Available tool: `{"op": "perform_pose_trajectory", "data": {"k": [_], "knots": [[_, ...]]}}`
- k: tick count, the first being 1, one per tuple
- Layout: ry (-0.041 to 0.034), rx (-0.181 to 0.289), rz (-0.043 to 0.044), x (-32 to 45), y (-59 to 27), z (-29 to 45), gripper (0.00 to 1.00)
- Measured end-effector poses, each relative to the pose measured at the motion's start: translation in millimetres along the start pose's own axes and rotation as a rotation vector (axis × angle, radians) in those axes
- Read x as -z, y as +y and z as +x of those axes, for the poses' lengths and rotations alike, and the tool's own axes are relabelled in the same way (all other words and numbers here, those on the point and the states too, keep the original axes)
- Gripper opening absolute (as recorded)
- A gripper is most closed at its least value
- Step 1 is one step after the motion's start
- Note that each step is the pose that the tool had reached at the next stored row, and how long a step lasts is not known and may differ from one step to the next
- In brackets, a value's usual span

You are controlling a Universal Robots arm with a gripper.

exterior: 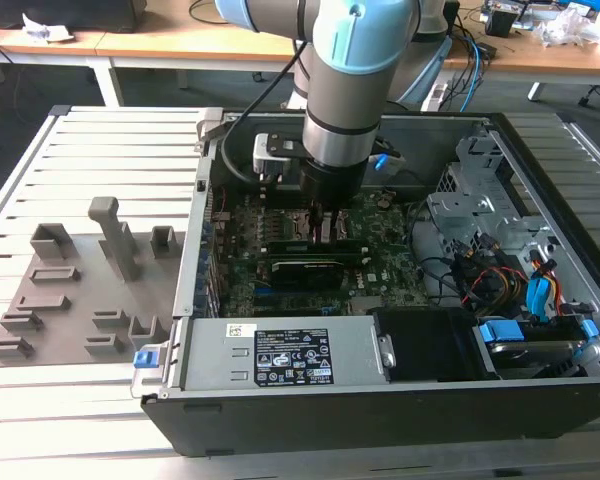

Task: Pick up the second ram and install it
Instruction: 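Insert the second ram into the second slot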

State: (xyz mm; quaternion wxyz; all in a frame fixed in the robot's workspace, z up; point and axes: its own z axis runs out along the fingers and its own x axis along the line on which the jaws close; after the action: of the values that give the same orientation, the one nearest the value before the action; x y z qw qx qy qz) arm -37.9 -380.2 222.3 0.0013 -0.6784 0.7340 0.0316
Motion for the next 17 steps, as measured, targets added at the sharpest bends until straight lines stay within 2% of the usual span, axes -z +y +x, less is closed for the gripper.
{"op": "perform_pose_trajectory", "data": {"k": [2, 3, 4, 5, 8, 9, 10, 11, 17], "knots": [[-0.0003, 0.000, -0.0007, -0.1, 0.1, 0.0, 0.14], [-0.0002, 0.000, 0.0001, -0.2, 0.0, 0.0, 0.21], [0.0002, 0.000, 0.0001, 0.5, 0.0, -0.1, 0.21], [0.0000, 0.000, 0.0002, 5.2, 0.2, -0.3, 0.21], [0.0003, 0.000, 0.0001, 27.6, 1.4, -4.0, 0.21], [0.0003, 0.000, 0.0001, 31.0, 1.5, -4.5, 0.20], [0.0009, 0.000, 0.0001, 38.6, 2.0, -5.6, 0.11], [0.0012, 0.000, 0.0002, 42.8, 2.1, -6.2, 0.11], [0.0011, 0.000, 0.0002, 45.4, 2.3, -6.3, 0.11]]}}
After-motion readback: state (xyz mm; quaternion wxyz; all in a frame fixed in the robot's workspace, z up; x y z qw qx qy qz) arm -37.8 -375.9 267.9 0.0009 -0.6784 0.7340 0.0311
